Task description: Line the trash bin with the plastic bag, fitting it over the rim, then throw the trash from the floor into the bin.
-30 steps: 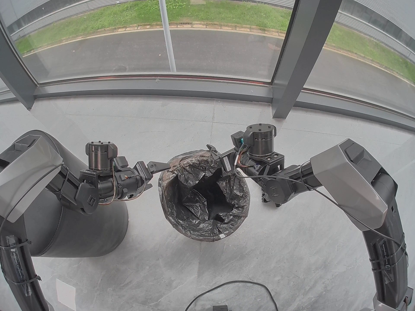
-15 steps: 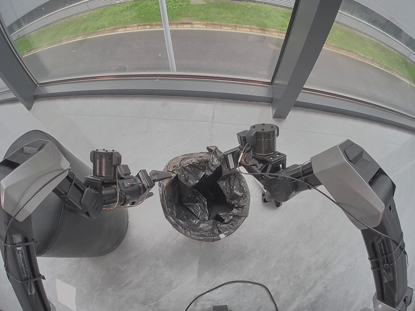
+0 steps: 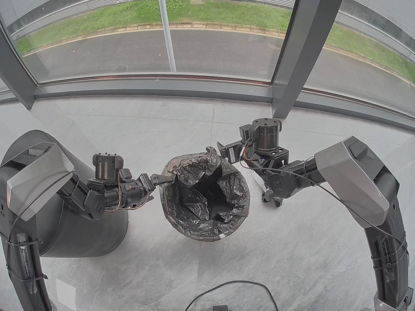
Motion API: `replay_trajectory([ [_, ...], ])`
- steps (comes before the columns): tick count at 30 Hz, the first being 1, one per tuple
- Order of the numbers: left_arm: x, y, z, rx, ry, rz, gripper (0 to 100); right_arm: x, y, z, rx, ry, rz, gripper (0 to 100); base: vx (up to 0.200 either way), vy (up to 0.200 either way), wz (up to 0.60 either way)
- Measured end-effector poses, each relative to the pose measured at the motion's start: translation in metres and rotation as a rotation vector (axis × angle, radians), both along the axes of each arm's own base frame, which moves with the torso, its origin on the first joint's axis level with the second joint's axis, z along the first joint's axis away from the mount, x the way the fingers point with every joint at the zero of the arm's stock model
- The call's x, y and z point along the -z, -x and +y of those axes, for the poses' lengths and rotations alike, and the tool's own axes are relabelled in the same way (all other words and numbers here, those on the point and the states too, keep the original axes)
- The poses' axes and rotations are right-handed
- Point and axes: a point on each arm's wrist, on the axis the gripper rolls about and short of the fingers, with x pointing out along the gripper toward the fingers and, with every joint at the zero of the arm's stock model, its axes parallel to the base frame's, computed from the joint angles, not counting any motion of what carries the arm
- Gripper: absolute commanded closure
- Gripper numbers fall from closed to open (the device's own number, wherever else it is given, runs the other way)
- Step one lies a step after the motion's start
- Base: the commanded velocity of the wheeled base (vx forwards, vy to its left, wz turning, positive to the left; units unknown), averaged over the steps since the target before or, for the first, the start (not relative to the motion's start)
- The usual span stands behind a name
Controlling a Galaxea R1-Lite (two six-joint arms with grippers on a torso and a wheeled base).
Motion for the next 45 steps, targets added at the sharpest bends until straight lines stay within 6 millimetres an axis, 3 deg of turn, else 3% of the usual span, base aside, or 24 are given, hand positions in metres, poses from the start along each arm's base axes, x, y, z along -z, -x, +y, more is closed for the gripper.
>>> replay_trajectory([
  [13,-0.032,0.007,0.003,-0.013,0.016,-0.06,0,-0.028,0.023,-0.005,0.0,-0.022,0.012,0,0.0,0.0,0.0],
  [17,-0.037,-0.001,0.003,-0.055,-0.003,-0.095,0,-0.035,0.029,-0.006,-0.001,-0.044,0.014,0,0.0,0.0,0.0],
  [27,-0.011,-0.018,0.01,-0.179,-0.109,-0.065,0,-0.038,0.038,-0.009,-0.004,-0.07,0.006,0,0.0,0.0,0.0],
  [39,0.004,0.001,0.011,-0.157,-0.146,-0.004,0,-0.033,0.036,-0.014,0.011,-0.096,0.031,0,0.0,0.0,0.0],
  [45,0.009,0.005,-0.001,-0.125,-0.15,0.012,0,-0.017,0.024,-0.035,0.065,-0.098,0.077,0,0.0,0.0,0.0],
])
